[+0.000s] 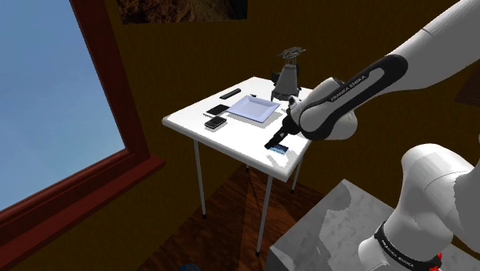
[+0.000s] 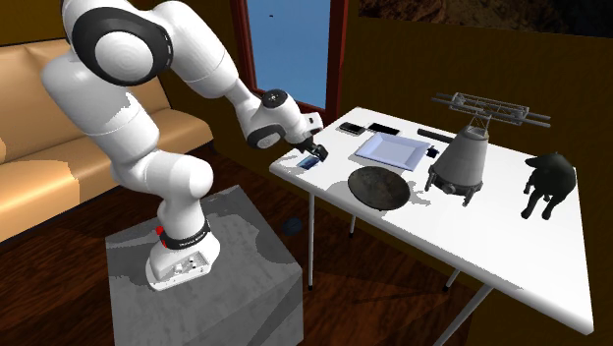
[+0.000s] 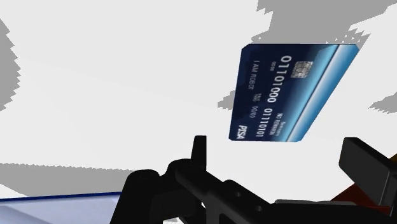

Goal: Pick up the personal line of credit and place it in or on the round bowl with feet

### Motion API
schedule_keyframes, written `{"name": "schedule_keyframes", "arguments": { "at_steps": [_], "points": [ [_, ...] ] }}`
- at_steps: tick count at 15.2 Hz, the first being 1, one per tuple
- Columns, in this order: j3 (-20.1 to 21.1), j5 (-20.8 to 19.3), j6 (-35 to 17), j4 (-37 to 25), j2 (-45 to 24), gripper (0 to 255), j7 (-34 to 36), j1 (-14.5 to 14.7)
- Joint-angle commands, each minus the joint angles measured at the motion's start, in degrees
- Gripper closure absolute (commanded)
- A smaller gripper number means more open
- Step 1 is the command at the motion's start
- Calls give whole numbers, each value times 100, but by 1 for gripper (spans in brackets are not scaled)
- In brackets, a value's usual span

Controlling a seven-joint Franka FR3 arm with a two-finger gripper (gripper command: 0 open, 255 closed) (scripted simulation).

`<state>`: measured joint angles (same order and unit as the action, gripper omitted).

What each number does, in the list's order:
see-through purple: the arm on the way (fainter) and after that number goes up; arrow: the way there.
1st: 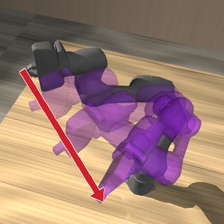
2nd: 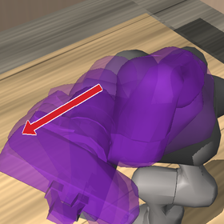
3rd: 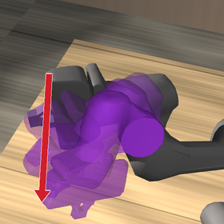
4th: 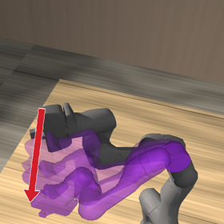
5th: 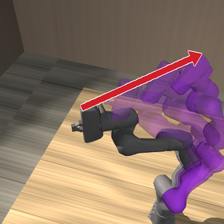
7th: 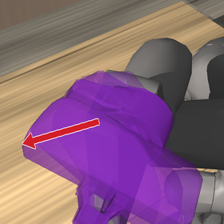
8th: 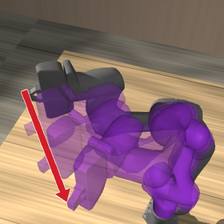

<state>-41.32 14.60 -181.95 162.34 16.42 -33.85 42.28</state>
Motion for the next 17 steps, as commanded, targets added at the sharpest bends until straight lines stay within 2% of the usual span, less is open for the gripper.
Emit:
{"name": "schedule_keyframes", "arguments": {
  "at_steps": [1, 6, 7, 16, 17],
  "points": [
    [-159, 44, -46, -30, -51, 0, -37, 176],
    [-159, 43, -46, -30, -51, 0, -36, 176],
    [-160, 43, -46, -30, -51, 255, -37, 177],
    [-159, 43, -46, -30, -51, 255, -36, 176],
    [142, -26, 62, -37, 2, 255, 41, -138]
  ]
}}
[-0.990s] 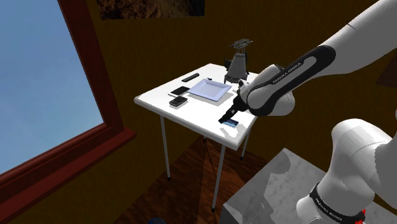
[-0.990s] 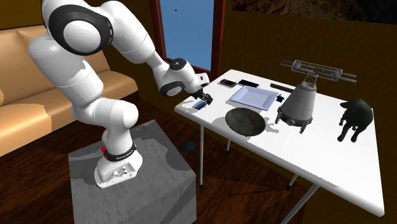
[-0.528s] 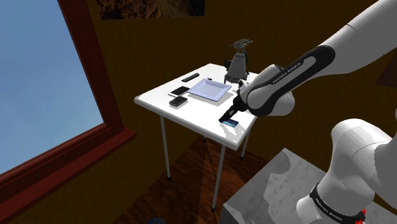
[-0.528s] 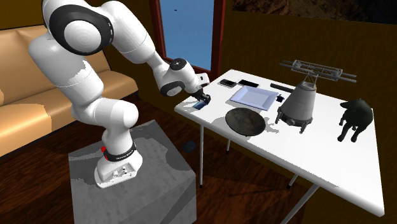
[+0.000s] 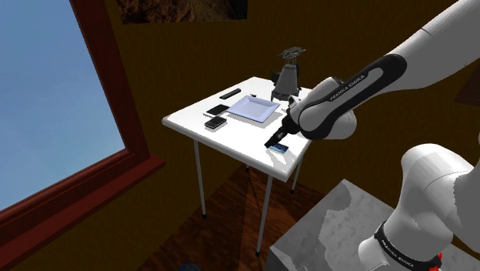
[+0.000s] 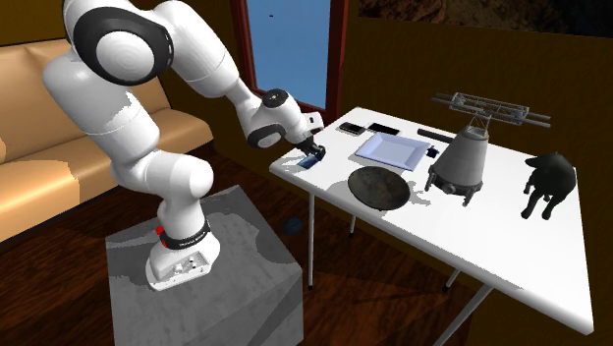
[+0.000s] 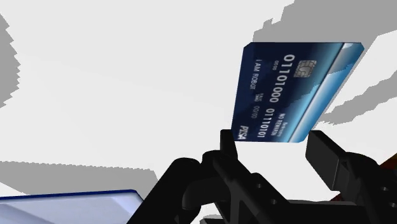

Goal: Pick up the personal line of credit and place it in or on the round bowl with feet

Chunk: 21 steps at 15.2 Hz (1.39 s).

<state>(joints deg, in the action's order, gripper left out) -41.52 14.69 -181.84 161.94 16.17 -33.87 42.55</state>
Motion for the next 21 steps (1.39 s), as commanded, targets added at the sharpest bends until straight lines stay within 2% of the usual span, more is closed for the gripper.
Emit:
{"name": "schedule_keyframes", "arguments": {
  "at_steps": [1, 5, 9, 14, 21],
  "points": [
    [429, -108, 160, -6, 84, 255, 123, -446],
    [1205, -425, 584, -59, 347, 255, 445, -1284],
    [1668, -696, 1000, -144, 625, 255, 718, -1792],
    [2025, -933, 1508, -291, 954, 255, 972, -2174],
    [2321, -1137, 2193, -562, 1347, 255, 1219, -2467]
  ]
}}
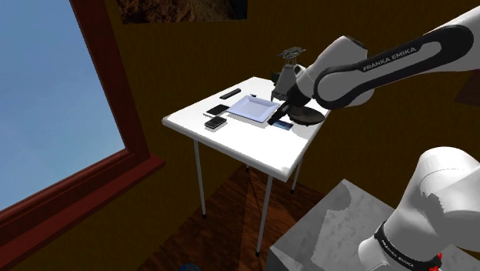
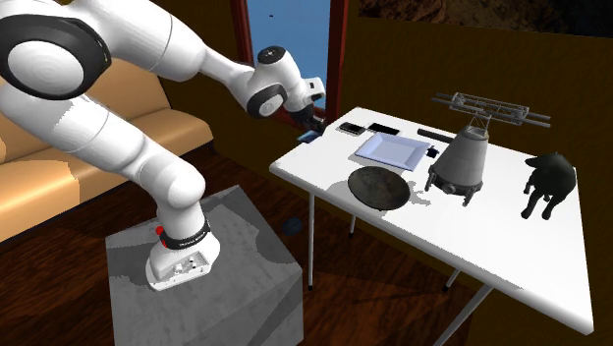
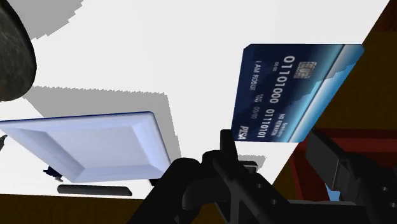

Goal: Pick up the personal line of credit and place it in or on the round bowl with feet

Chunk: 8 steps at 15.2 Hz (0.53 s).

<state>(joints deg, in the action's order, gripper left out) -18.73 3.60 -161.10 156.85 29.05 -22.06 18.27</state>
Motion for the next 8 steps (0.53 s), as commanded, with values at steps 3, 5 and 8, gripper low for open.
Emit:
{"name": "schedule_keyframes", "arguments": {
  "at_steps": [3, 5, 8],
  "points": [
    [-311, -2, 300, -250, 38, 255, -320, -19],
    [-692, 63, 403, -435, -49, 255, -701, 44],
    [-1265, 196, 575, -763, -215, 255, -1267, 178]
  ]
}}
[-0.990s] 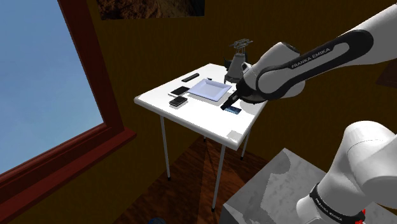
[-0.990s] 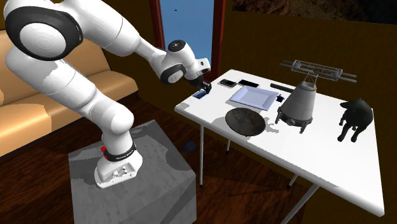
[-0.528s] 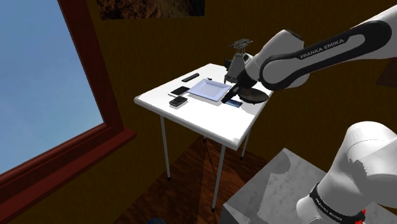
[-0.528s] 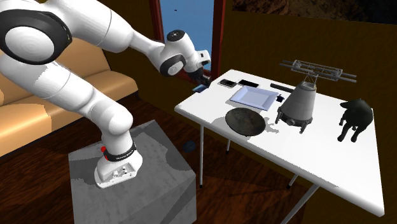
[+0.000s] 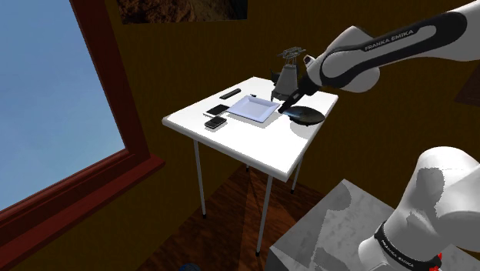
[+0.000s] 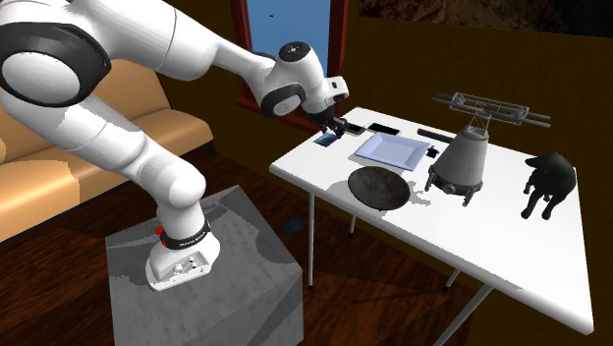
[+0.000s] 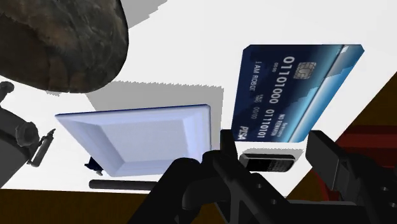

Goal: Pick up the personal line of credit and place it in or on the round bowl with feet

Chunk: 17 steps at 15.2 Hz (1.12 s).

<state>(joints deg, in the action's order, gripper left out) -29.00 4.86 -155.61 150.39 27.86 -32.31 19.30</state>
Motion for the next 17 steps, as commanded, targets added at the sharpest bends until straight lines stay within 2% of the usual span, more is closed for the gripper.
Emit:
{"name": "schedule_keyframes", "arguments": {
  "at_steps": [1, 5, 9, 12, 14, 17],
  "points": [
    [-430, 127, 88, -239, -161, 255, -430, 131],
    [-1222, 427, 368, -792, -472, 255, -1192, 422],
    [-2088, 883, 712, -1447, -885, 255, -1991, 837],
    [-2837, 1402, 1043, -2011, -1313, 255, -2661, 1250],
    [-3436, 1909, 1334, -2433, -1713, 255, -3187, 1597],
    [-3692, 2245, 1306, -2443, -1914, 255, -3489, 1788]
  ]
}}
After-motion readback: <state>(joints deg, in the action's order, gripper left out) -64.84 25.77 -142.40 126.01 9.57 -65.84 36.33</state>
